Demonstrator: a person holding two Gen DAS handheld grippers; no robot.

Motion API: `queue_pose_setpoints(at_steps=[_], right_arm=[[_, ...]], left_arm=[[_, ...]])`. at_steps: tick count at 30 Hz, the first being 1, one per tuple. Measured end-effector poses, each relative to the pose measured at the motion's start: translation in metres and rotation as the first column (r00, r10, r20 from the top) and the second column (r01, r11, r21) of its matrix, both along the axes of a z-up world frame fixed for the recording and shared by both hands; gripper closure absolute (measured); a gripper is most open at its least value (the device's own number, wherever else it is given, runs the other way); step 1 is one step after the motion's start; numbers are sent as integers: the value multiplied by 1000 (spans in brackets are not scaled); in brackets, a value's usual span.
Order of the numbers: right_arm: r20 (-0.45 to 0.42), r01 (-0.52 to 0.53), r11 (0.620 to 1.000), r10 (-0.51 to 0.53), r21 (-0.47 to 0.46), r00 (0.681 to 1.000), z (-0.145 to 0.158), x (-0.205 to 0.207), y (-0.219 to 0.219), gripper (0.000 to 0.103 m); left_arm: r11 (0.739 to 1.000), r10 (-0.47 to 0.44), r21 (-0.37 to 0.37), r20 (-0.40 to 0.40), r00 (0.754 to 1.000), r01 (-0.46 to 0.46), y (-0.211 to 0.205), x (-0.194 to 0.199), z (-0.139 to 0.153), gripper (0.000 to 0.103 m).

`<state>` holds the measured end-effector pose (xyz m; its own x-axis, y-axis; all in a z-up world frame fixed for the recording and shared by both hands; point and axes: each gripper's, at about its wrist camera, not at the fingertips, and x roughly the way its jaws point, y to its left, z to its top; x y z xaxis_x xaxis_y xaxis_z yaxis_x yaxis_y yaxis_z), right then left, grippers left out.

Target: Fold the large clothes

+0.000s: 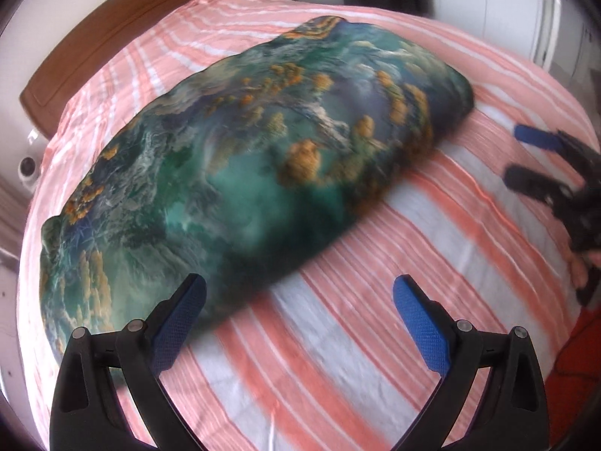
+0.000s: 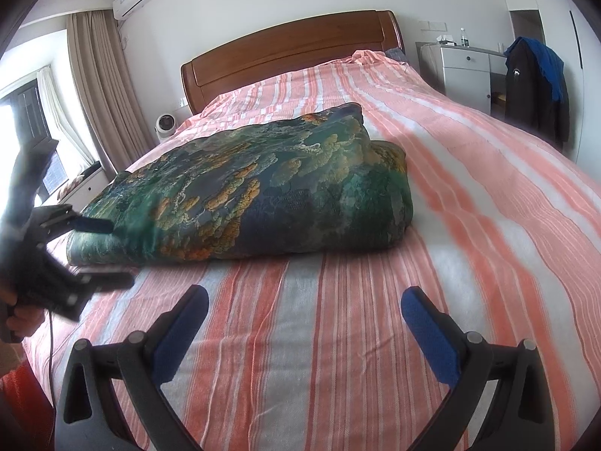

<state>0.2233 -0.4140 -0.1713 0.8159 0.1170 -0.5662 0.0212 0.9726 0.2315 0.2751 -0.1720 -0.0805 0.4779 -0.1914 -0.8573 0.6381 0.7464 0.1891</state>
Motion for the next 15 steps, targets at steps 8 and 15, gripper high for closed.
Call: queue_pose_setpoints(at_steps=[8, 15], right_arm=[[-4, 10, 1000, -10, 0, 1000, 0, -1, 0, 2], [-7, 11, 1000, -11, -11, 1000, 1, -3, 3, 2]], left_arm=[[991, 103, -88, -30, 994, -105, 36, -14, 17, 3], [970, 204, -129, -40, 978, -207, 62, -3, 27, 3]])
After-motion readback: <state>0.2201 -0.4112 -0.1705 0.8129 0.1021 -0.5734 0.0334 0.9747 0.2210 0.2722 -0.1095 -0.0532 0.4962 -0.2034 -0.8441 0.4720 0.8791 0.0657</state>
